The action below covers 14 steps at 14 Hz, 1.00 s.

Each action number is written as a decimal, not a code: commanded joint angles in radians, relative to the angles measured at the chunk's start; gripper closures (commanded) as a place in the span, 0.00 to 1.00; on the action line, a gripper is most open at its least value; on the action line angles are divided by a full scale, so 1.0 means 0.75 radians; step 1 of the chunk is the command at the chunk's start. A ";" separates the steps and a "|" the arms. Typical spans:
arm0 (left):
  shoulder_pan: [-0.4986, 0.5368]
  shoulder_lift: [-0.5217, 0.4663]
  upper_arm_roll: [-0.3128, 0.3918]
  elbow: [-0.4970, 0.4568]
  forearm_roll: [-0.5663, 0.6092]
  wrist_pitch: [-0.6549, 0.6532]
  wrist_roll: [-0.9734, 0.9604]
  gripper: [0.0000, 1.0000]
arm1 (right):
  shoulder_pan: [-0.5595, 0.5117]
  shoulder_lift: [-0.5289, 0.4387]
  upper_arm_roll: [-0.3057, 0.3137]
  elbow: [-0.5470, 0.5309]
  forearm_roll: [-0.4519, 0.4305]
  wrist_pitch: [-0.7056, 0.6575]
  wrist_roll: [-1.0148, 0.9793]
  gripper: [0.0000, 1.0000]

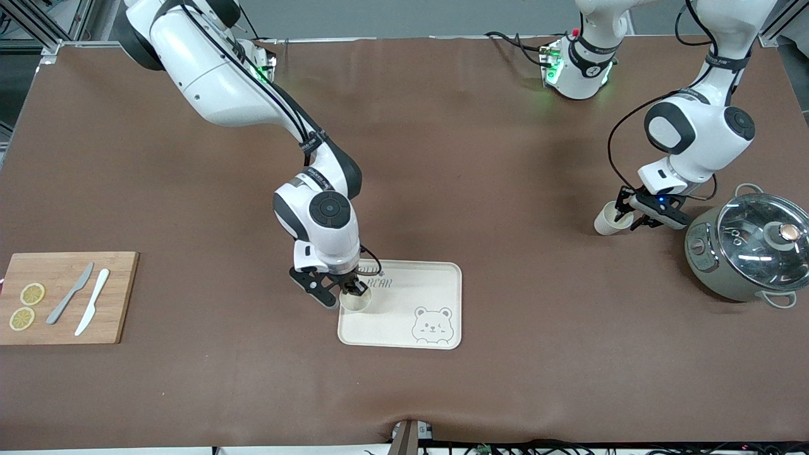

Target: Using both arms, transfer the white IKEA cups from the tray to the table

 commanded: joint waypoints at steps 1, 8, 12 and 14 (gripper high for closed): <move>0.011 -0.068 0.000 -0.004 0.059 -0.079 -0.064 0.54 | 0.001 0.017 0.011 0.031 -0.015 -0.020 -0.053 1.00; 0.069 -0.215 -0.007 0.094 0.433 -0.383 -0.392 0.54 | -0.201 -0.039 0.364 0.161 -0.001 -0.367 -0.108 1.00; 0.069 -0.256 -0.007 0.186 0.453 -0.537 -0.420 0.54 | -0.460 -0.139 0.675 0.205 0.001 -0.623 -0.228 1.00; 0.069 -0.270 -0.019 0.262 0.506 -0.633 -0.514 0.54 | -0.656 -0.176 0.875 0.205 0.001 -0.758 -0.294 1.00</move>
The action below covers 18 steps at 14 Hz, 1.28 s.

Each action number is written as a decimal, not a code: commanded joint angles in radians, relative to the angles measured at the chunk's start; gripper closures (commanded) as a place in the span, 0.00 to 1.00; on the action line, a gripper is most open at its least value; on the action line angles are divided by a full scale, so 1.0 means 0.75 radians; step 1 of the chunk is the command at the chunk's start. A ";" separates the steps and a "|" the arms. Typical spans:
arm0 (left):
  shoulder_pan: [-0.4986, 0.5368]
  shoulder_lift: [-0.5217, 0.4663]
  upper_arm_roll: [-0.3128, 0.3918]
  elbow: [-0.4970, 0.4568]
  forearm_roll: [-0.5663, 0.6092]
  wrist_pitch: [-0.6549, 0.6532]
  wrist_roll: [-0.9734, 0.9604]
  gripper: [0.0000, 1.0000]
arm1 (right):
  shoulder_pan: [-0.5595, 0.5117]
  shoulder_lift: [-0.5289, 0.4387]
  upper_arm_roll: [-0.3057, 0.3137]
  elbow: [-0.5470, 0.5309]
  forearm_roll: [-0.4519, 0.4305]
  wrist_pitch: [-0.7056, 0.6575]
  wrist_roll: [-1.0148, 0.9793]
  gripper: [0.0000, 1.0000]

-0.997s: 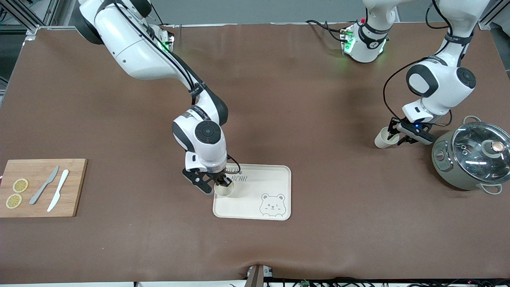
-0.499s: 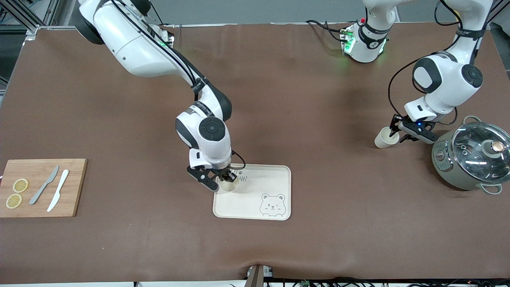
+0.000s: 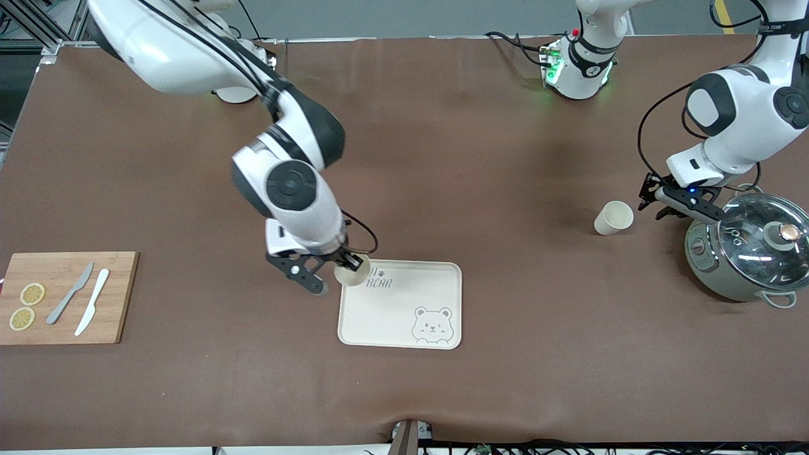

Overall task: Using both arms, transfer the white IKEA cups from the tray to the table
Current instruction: 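Lift the cup with the right gripper while the left gripper releases its cup, then lower the cup beside the cutting board with the right gripper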

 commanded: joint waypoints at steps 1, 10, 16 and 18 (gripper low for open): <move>0.008 -0.032 -0.023 0.127 0.116 -0.174 -0.174 0.54 | -0.296 -0.061 0.290 -0.028 -0.001 -0.167 -0.132 1.00; -0.005 -0.010 -0.199 0.606 0.165 -0.633 -0.680 0.49 | -0.859 -0.243 0.606 -0.077 -0.005 -0.578 -0.726 1.00; -0.005 -0.008 -0.346 0.670 0.177 -0.668 -1.019 0.27 | -1.425 -0.296 0.927 -0.296 -0.011 -0.544 -1.088 1.00; -0.005 -0.006 -0.389 0.697 0.177 -0.668 -1.138 0.27 | -1.634 -0.294 1.076 -0.440 -0.009 -0.440 -1.111 1.00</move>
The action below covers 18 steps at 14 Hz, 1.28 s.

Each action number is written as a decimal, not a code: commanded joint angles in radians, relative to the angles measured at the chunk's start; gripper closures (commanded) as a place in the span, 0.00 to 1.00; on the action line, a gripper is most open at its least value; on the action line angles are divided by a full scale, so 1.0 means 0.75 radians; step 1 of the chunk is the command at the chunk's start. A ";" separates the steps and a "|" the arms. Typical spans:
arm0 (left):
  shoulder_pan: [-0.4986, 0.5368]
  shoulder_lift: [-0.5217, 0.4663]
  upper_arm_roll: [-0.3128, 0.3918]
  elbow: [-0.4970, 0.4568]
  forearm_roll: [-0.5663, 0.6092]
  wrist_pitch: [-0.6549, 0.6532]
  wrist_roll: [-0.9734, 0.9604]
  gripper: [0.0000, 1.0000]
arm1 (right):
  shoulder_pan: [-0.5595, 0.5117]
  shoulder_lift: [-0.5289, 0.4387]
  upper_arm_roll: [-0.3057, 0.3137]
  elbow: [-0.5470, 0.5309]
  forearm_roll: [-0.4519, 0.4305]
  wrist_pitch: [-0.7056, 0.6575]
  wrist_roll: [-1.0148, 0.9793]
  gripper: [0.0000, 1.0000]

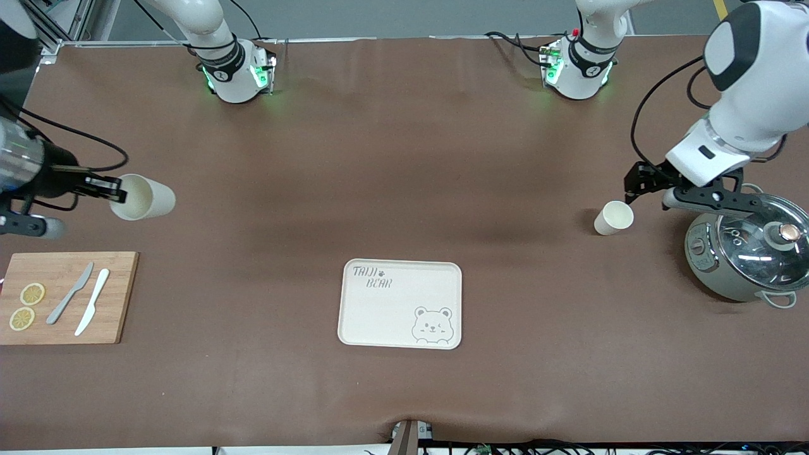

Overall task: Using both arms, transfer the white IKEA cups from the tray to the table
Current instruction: 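Lower the cup beside the cutting board with the right gripper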

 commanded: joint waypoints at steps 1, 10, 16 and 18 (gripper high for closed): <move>0.004 0.035 -0.064 0.089 0.038 -0.035 -0.156 0.26 | -0.327 -0.035 0.236 -0.274 -0.009 0.176 -0.032 1.00; -0.010 0.063 -0.062 0.195 0.085 -0.086 -0.209 0.00 | -0.801 -0.031 0.447 -0.765 -0.058 0.632 -0.112 1.00; -0.204 0.059 0.165 0.198 0.103 -0.115 -0.199 0.00 | -0.852 -0.033 0.443 -0.912 -0.127 0.794 -0.110 1.00; -0.245 0.057 0.218 0.214 0.103 -0.127 -0.195 0.00 | -0.876 -0.033 0.437 -0.963 -0.160 0.851 -0.110 1.00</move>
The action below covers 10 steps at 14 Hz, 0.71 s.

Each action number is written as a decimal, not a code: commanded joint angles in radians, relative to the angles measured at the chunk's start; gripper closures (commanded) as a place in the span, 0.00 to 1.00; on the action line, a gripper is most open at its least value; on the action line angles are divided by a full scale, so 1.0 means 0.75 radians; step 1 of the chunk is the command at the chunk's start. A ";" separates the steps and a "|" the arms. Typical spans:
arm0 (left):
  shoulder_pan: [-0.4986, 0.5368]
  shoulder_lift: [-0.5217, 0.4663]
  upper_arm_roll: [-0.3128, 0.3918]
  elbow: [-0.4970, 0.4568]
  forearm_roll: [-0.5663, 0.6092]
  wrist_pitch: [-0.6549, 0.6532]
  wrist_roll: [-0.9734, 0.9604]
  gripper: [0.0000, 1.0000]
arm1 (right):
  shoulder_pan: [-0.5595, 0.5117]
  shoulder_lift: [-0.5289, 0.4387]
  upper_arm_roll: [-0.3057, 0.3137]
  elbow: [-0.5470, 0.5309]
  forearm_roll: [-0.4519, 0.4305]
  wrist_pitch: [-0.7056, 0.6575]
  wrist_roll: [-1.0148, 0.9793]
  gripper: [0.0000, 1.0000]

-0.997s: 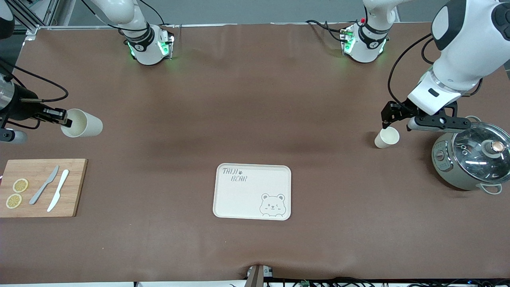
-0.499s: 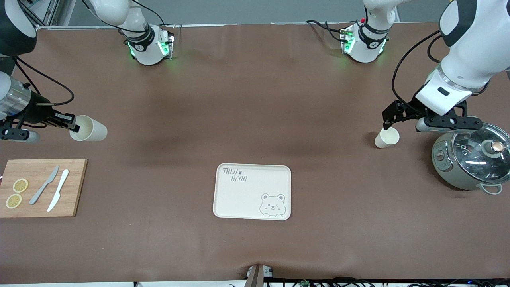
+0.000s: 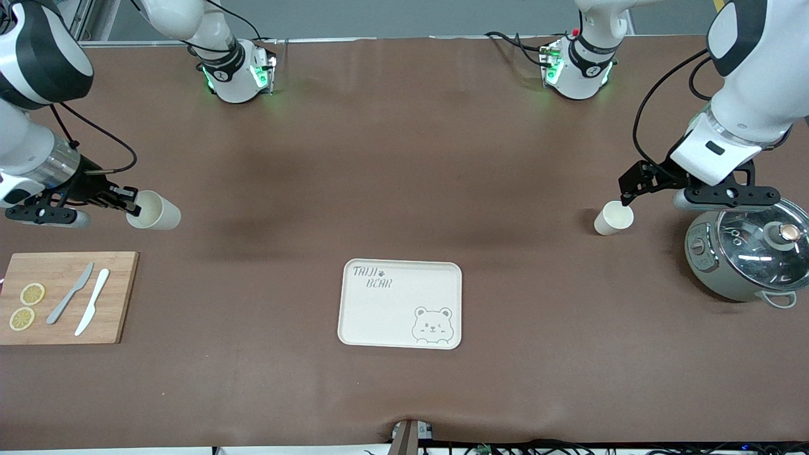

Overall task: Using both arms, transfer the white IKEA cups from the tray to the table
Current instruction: 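Lower the cup beside the cutting board with the right gripper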

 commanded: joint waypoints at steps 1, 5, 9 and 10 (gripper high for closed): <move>-0.065 0.005 0.068 0.055 0.035 -0.060 0.001 0.00 | -0.096 -0.031 0.041 -0.104 -0.057 0.109 -0.009 1.00; -0.132 -0.001 0.140 0.069 0.033 -0.084 0.024 0.00 | -0.106 -0.033 0.000 -0.194 -0.088 0.259 -0.009 1.00; -0.202 -0.009 0.230 0.071 0.033 -0.101 0.054 0.00 | -0.039 -0.040 -0.132 -0.254 -0.143 0.424 -0.003 1.00; -0.202 -0.011 0.240 0.081 0.031 -0.105 0.079 0.00 | 0.002 -0.038 -0.196 -0.266 -0.194 0.461 0.005 1.00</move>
